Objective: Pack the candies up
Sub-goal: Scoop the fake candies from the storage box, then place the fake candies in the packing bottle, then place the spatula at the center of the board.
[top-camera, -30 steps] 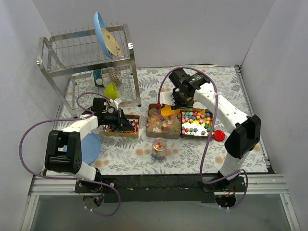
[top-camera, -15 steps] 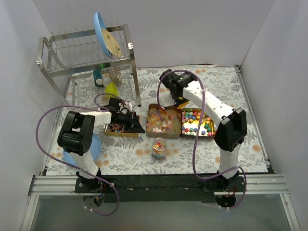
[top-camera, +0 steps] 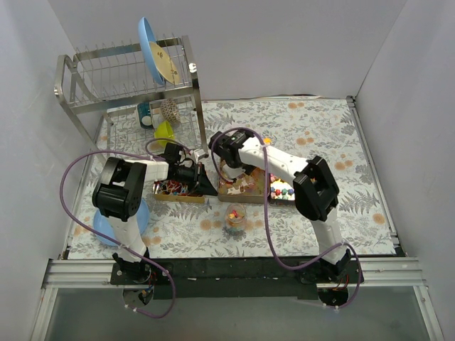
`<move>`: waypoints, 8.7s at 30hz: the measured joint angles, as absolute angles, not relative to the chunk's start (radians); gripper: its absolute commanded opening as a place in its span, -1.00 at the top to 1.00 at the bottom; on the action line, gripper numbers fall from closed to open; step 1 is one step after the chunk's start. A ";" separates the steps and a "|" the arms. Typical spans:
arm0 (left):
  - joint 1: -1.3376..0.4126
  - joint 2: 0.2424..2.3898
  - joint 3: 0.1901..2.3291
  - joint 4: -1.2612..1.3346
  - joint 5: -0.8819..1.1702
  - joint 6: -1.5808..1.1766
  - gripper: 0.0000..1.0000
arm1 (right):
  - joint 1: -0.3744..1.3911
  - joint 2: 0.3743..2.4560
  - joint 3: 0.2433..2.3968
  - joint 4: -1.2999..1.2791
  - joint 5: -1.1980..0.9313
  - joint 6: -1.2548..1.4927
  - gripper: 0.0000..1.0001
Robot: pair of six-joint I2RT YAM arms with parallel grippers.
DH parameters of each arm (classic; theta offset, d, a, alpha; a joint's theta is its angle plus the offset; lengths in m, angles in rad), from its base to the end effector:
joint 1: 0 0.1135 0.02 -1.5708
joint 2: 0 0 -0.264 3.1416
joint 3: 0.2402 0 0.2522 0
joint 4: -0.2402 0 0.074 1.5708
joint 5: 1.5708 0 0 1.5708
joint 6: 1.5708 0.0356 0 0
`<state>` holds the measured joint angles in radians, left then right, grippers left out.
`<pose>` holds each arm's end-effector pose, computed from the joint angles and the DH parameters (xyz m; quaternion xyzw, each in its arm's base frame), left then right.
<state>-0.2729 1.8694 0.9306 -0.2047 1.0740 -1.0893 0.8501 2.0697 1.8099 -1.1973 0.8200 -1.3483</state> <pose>0.3079 -0.1187 0.1208 0.2338 -0.8138 0.5031 0.1732 0.2899 0.2906 0.2427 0.8054 -0.4362 0.3985 0.0476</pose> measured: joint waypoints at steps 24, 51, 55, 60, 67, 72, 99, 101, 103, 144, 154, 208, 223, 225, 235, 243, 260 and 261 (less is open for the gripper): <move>-0.278 1.894 0.931 -0.205 1.179 -1.018 1.00 | 0.977 2.045 1.785 -1.206 0.690 -1.111 0.97; -0.277 1.956 0.947 -0.201 1.301 -1.030 1.00 | 0.838 2.112 1.730 -1.024 0.695 -1.444 0.97; -0.278 1.968 0.947 -0.172 1.323 -1.044 1.00 | 0.899 2.144 1.760 -1.043 0.618 -1.370 0.97; -0.272 1.987 0.947 -0.162 1.370 -1.044 1.00 | 0.923 2.170 1.837 -1.134 0.609 -1.279 0.97; -0.267 1.992 0.947 -0.160 1.388 -1.044 1.00 | 0.886 2.215 1.916 -1.217 0.487 -1.125 0.97; -0.268 1.992 0.949 -0.162 1.388 -1.029 1.00 | 0.817 2.187 1.821 -1.140 0.319 -1.072 0.97; -0.220 2.024 1.409 -1.107 1.372 -0.285 1.00 | 0.677 2.047 1.626 -0.919 -0.075 -1.021 0.97; -0.177 2.014 1.391 -1.182 1.365 -0.222 1.00 | 0.671 2.039 1.618 -0.909 -0.086 -1.023 0.97; -0.118 1.998 1.354 -1.246 1.350 -0.169 1.00 | 0.664 2.032 1.607 -0.893 -0.096 -1.022 0.97; -0.068 1.324 0.848 -0.618 0.754 -0.682 1.00 | 0.583 1.481 1.378 -0.958 -0.263 -1.230 0.97; -0.050 1.132 0.810 -0.522 0.620 -0.853 1.00 | 0.686 1.441 1.419 -1.113 -0.130 -1.221 0.97; 0.057 0.934 0.676 -0.380 0.691 -0.889 1.00 | 1.218 1.540 1.476 -1.285 0.737 -1.156 0.97; 0.057 0.944 0.666 -0.325 0.725 -0.958 1.00 | 0.904 1.374 1.411 -1.257 0.598 -1.078 0.97; 0.049 0.950 0.655 -0.302 0.725 -0.979 1.00 | 0.746 1.367 1.393 -1.195 0.522 -1.039 0.97; -0.153 1.211 0.783 -0.352 0.773 -0.818 0.36 | 0.051 1.622 1.420 -0.854 0.064 -0.794 0.97; -0.250 1.463 0.944 -0.465 0.726 -0.667 -0.22 | -0.091 1.992 1.600 -0.686 -0.014 -0.662 0.97; -0.264 1.673 1.147 -0.479 0.454 -0.757 -0.96 | -0.240 2.011 1.580 -0.742 -0.272 -0.726 -0.73; -0.264 1.684 1.164 -0.484 0.452 -0.766 -0.96 | -0.262 1.965 1.545 -0.768 -0.324 -0.817 -0.75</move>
